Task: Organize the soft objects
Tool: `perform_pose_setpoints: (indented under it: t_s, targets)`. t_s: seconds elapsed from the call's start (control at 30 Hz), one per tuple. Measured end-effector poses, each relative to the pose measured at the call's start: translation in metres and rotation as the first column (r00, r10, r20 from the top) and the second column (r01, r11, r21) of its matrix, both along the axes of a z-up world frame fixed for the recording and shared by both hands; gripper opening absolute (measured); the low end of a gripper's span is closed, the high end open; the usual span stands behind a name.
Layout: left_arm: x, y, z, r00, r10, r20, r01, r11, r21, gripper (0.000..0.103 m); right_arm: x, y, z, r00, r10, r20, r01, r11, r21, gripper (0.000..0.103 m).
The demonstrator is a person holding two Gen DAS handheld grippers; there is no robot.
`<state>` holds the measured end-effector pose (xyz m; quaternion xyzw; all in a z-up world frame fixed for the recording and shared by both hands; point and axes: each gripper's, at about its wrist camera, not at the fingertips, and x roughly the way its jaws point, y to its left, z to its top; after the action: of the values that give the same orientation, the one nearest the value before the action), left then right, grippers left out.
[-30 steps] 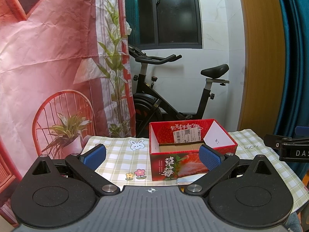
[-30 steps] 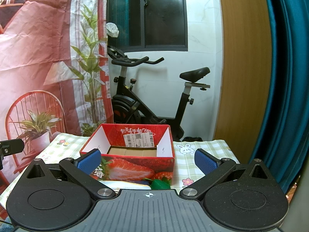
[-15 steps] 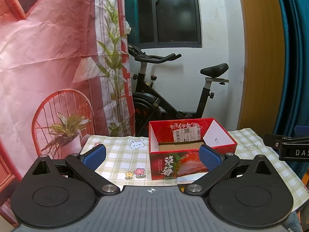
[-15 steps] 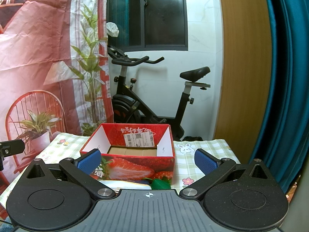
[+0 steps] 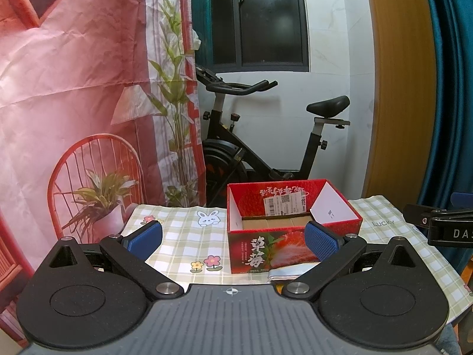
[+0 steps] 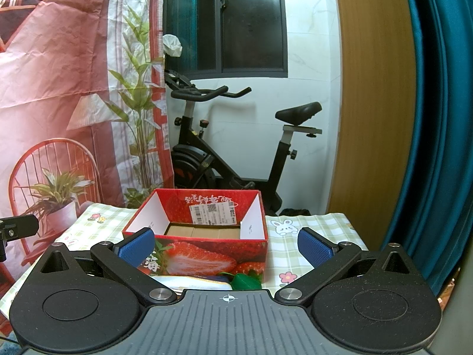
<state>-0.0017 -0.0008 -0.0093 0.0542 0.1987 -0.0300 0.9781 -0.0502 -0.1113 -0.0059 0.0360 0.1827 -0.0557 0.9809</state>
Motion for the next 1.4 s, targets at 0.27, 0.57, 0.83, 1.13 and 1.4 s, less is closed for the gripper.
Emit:
perform_pose_setpoints:
  t_s: [0.27,0.57,0.83,1.13,1.4]
  targets:
    - [0.004,0.001,-0.001,1.000,-0.008,-0.017,0.008,1.000,-0.017,0.103,0.000,0.000,-0.001,1.000,0.004,-0.001,-0.004,1.000,0.003,0.103]
    - [0.011,0.009,-0.007,1.000,-0.001,-0.008,0.000,0.998,-0.057,0.103,0.001,-0.004,-0.008,0.999,0.024,0.031,-0.025,0.999,0.041,0.103]
    - [0.021,0.006,-0.023,0.999,-0.032,0.031,0.033,0.999,-0.025,0.103,0.013,-0.011,-0.035,0.991,0.092,0.098,-0.100,0.991,0.087,0.103]
    - [0.054,0.011,-0.064,0.986,-0.098,-0.133,0.085,0.992,-0.095,0.103,0.036,-0.009,-0.080,0.988,0.154,0.025,-0.156,0.982,0.106,0.103]
    - [0.077,0.018,-0.109,0.965,-0.086,-0.246,0.068,0.994,-0.080,0.102,0.061,-0.004,-0.129,0.976,0.147,-0.160,-0.134,0.987,0.089,0.103]
